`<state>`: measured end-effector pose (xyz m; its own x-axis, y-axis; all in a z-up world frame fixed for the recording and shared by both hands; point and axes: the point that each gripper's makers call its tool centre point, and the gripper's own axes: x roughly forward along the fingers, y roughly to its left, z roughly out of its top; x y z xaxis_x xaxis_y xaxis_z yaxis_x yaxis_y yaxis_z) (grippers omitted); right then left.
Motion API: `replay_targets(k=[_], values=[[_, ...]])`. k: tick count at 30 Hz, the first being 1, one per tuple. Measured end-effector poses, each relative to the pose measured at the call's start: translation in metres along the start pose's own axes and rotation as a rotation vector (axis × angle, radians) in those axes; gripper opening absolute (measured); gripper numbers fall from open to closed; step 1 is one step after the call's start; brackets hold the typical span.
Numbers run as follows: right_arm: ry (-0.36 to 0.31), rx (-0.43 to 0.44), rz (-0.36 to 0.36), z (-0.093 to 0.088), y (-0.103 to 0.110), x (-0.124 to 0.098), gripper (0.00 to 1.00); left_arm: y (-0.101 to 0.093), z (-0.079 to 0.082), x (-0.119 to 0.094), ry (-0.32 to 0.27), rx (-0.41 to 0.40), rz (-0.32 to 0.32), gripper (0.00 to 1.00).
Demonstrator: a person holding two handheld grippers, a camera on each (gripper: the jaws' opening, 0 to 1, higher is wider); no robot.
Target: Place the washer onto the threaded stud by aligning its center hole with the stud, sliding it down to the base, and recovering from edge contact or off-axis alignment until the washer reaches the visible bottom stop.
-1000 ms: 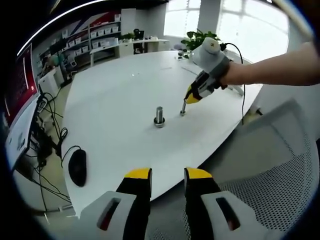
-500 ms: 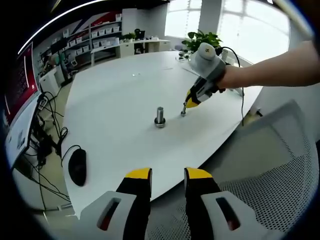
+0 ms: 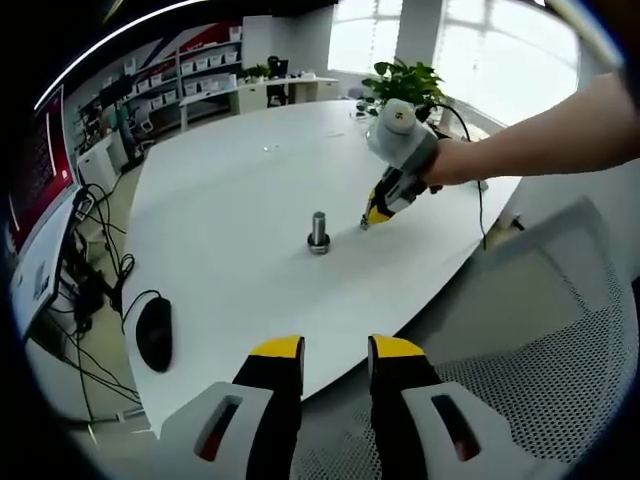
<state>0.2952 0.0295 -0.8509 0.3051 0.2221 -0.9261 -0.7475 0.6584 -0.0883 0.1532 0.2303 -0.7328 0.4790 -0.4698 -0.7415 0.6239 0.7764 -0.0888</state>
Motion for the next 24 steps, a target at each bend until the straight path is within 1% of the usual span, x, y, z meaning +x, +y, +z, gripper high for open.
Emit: replay_targets(k=[3, 4, 9, 14, 16, 18, 24], values=[[0.012, 0.001, 0.002, -0.004, 0.000, 0.003, 0.15, -0.001, -0.002, 0.001, 0.012, 0.001, -0.005, 0.23], [0.001, 0.017, -0.003, -0.004, -0.001, 0.004, 0.15, -0.001, -0.003, 0.001, 0.016, 0.002, -0.007, 0.23], [0.005, 0.018, -0.001, -0.008, -0.003, 0.005, 0.17, -0.001, -0.002, 0.001, 0.011, -0.001, -0.008, 0.23], [-0.012, 0.023, -0.001, -0.011, 0.000, -0.004, 0.19, -0.002, -0.002, 0.001, 0.013, -0.001, -0.015, 0.23], [-0.037, 0.030, -0.001, -0.010, 0.000, -0.010, 0.19, -0.003, -0.002, 0.001, 0.012, 0.001, -0.017, 0.23], [-0.048, 0.036, -0.006, -0.012, 0.000, -0.015, 0.20, -0.003, -0.002, 0.001, 0.010, 0.003, -0.017, 0.23], [-0.072, 0.039, -0.007, -0.023, 0.007, -0.032, 0.22, -0.004, -0.002, 0.001, 0.010, 0.007, -0.021, 0.23]])
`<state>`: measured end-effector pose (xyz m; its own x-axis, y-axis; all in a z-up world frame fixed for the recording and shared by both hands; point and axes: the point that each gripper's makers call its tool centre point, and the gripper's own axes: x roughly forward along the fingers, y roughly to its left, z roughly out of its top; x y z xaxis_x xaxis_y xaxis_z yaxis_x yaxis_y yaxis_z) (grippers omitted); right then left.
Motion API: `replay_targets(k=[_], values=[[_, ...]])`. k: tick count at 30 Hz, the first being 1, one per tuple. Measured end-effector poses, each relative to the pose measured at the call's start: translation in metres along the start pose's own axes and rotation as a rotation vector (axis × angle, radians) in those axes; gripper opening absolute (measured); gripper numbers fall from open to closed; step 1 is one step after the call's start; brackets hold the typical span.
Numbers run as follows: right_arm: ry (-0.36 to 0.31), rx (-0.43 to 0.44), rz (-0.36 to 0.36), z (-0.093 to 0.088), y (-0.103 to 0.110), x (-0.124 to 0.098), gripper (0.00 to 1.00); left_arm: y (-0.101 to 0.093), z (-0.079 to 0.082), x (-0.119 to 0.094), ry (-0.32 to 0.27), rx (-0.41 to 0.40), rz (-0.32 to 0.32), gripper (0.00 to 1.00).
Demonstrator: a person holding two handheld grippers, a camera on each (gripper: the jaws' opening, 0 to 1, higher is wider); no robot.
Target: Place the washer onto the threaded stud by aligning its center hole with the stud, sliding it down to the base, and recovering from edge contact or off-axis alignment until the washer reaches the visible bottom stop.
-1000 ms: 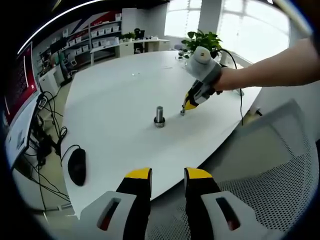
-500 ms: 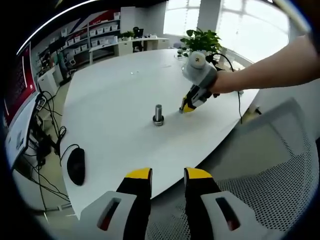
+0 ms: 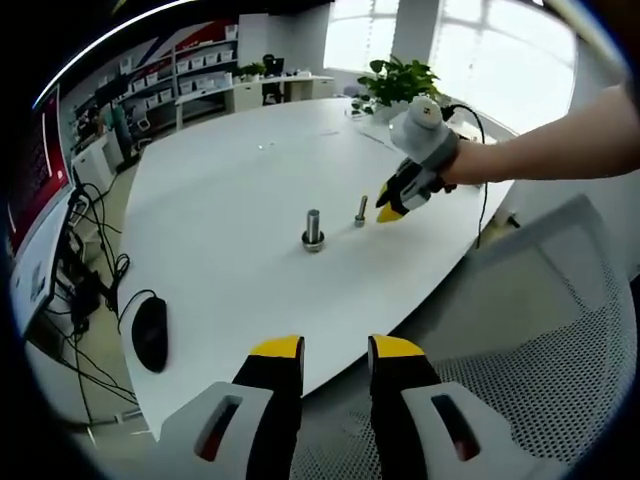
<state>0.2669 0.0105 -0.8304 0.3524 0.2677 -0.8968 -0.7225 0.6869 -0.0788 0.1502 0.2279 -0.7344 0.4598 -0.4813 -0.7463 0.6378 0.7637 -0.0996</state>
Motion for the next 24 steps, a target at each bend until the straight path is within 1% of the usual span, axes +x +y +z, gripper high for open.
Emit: replay_targets(k=[4, 8, 9, 11, 13, 16, 18, 21, 23, 24], values=[[-0.039, 0.002, -0.005, -0.002, 0.008, -0.018, 0.23, 0.000, 0.001, -0.001, -0.008, -0.002, 0.000, 0.24], [-0.073, 0.014, -0.013, -0.009, 0.016, -0.040, 0.24, 0.000, 0.002, -0.001, -0.015, 0.000, 0.002, 0.24], [-0.079, 0.027, -0.019, -0.012, 0.017, -0.046, 0.24, 0.000, 0.003, -0.001, -0.017, 0.001, 0.003, 0.24], [-0.162, 0.113, -0.033, -0.010, 0.017, -0.067, 0.24, 0.000, 0.003, -0.002, -0.021, -0.001, 0.004, 0.24], [-0.172, 0.152, -0.038, -0.016, 0.017, -0.078, 0.24, 0.000, 0.003, -0.002, -0.021, -0.003, 0.001, 0.24], [-0.186, 0.158, -0.047, -0.022, 0.018, -0.095, 0.24, 0.000, 0.003, -0.002, -0.022, 0.000, 0.005, 0.24], [-0.203, 0.156, -0.059, -0.023, 0.019, -0.107, 0.25, 0.000, 0.003, -0.002, -0.023, 0.003, 0.007, 0.24], [-0.238, 0.175, -0.067, -0.023, 0.021, -0.122, 0.25, -0.001, 0.003, -0.002, -0.018, 0.012, 0.007, 0.24], [-0.258, 0.198, -0.069, -0.025, 0.024, -0.131, 0.25, -0.001, 0.003, -0.002, -0.016, 0.012, 0.004, 0.24], [-0.266, 0.234, -0.060, -0.028, 0.028, -0.135, 0.25, -0.001, 0.002, -0.002, -0.015, 0.007, 0.000, 0.24]])
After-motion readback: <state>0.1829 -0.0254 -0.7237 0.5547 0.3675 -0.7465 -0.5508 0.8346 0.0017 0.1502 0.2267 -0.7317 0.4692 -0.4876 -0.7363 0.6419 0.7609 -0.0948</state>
